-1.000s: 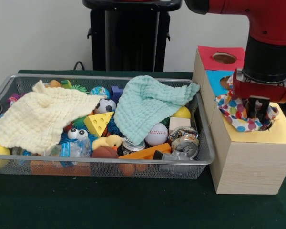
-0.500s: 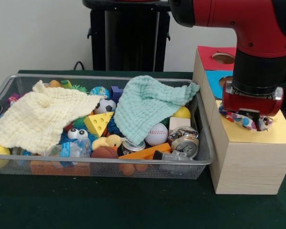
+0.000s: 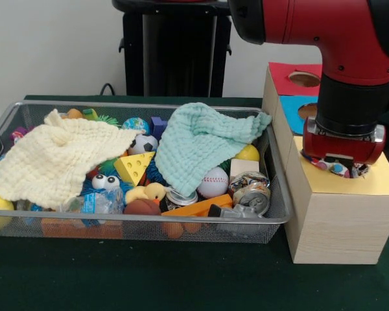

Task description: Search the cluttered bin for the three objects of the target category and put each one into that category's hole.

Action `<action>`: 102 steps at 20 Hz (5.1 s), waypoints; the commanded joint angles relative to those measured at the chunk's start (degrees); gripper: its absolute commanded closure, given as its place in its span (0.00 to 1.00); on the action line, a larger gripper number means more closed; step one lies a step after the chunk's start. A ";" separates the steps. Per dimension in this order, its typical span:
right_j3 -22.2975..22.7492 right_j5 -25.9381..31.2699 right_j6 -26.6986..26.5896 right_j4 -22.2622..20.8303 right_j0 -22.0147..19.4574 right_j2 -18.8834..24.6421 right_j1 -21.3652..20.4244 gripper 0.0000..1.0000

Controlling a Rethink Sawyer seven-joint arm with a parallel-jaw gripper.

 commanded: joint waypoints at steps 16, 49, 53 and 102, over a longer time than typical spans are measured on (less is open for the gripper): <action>1.52 0.91 9.35 -1.44 -1.69 0.69 4.84 0.00; 4.60 9.14 10.86 -0.98 0.67 -2.10 -2.11 0.00; 4.48 7.63 10.41 -1.84 1.35 -2.74 -1.99 1.00; 6.86 5.28 9.17 2.19 -1.75 3.17 -4.20 0.00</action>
